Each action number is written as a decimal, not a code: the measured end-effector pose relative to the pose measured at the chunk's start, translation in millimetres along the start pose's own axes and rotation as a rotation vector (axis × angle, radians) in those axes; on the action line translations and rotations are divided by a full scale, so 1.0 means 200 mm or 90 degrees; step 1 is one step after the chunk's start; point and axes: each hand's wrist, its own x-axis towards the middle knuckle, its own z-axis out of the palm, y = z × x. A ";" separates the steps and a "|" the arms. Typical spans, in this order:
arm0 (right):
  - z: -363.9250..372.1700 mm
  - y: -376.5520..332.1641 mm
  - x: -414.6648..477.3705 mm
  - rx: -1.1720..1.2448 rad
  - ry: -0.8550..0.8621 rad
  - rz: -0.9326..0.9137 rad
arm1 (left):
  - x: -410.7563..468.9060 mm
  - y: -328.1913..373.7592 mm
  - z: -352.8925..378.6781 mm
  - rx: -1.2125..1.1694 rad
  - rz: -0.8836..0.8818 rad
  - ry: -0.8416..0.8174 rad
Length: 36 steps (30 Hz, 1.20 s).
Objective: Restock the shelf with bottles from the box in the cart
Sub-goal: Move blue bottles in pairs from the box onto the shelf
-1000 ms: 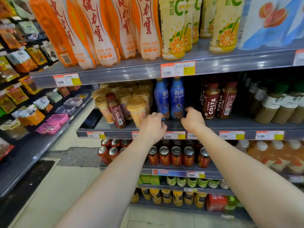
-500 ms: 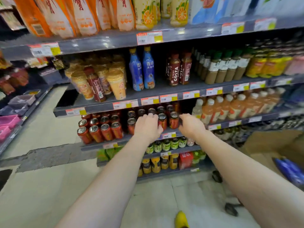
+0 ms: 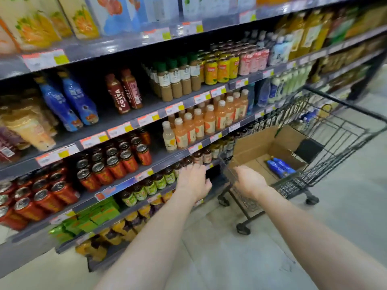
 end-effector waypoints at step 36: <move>-0.30 2.40 1.33 -0.067 -0.155 0.093 | 2.14 1.71 0.65 -0.032 0.003 -0.283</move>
